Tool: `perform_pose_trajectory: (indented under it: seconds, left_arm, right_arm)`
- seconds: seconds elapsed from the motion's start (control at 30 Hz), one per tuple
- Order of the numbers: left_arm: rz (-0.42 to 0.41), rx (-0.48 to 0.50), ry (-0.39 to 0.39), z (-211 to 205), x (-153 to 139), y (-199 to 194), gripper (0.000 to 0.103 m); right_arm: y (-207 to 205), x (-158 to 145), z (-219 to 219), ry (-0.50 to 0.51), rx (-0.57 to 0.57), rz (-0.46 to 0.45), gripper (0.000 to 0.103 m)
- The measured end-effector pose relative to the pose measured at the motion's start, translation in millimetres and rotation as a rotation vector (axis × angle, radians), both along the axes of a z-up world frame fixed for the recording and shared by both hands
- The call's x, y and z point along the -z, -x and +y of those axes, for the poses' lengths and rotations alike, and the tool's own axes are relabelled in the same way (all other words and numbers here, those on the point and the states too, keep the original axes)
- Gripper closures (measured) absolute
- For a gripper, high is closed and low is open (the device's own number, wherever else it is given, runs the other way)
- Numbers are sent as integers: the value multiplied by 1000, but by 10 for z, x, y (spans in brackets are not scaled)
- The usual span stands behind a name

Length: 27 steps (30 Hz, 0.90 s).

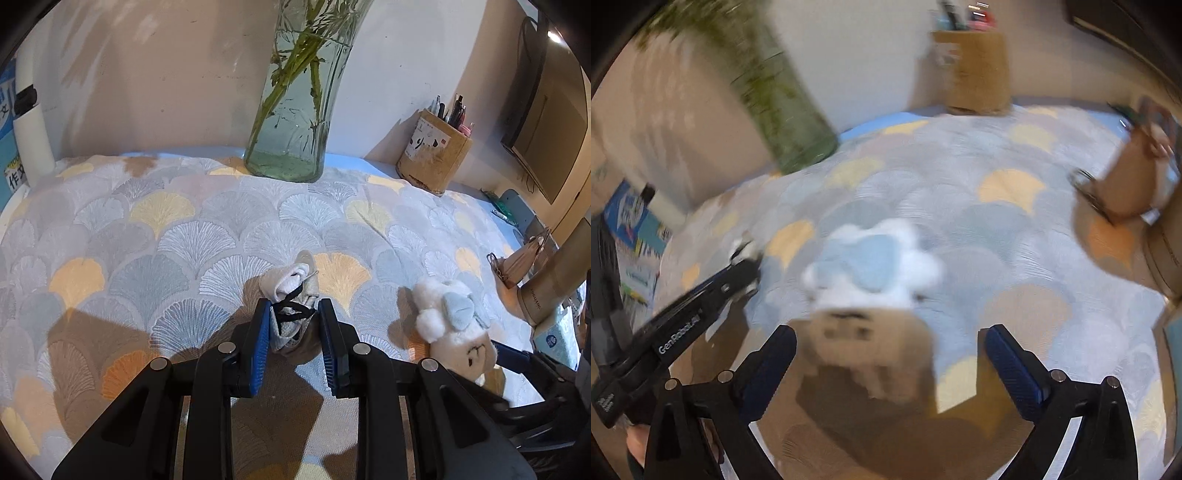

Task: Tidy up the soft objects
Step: 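Carry the white plush toy with both tools to the glass bowl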

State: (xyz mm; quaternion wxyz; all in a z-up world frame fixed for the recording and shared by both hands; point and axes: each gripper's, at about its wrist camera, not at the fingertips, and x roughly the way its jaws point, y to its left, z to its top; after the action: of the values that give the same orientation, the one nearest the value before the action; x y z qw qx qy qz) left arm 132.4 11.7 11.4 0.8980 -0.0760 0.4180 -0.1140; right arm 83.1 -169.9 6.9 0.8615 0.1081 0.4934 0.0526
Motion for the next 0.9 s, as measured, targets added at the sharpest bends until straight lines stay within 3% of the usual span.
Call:
perform_pose_trajectory:
  seconds: [0.03, 0.07, 0.1, 0.13, 0.2, 0.3, 0.4, 0.5, 0.7, 0.9]
  left_arm:
    - [-1, 0, 3, 5, -1, 0, 80]
    - [-4, 0, 7, 14, -3, 0, 80]
    - [-7, -1, 10, 25, -5, -7, 80]
    - [-10, -3, 10, 23, -8, -1, 80]
    - [-17, -6, -4, 1, -19, 10, 80]
    - [-3, -23, -35, -53, -35, 19, 80]
    - [-16, 6, 29, -120, -163, 95, 80]
    - [-44, 38, 38, -292, -361, 183, 80]
    - [-98, 153, 96, -795, -750, 404, 80]
    - [-92, 299, 145, -1449, -918, 637, 80]
  right_arm:
    - [-36, 17, 57, 37, 3, -10, 2]
    - [-64, 21, 95, 62, 8, -21, 12]
    - [-68, 16, 119, 96, 8, -36, 30]
    - [-81, 12, 136, 127, -5, -54, 39]
    - [-67, -4, 95, 98, -9, -68, 46]
    - [-31, -36, -34, 44, 1, -76, 49]
    - [17, -145, -167, 26, 20, -96, 50]
    - [88, -353, -320, 16, 41, -140, 50]
    - [391, -832, -766, 14, 88, -208, 50]
    - [799, -1072, -1257, 67, 129, -214, 50]
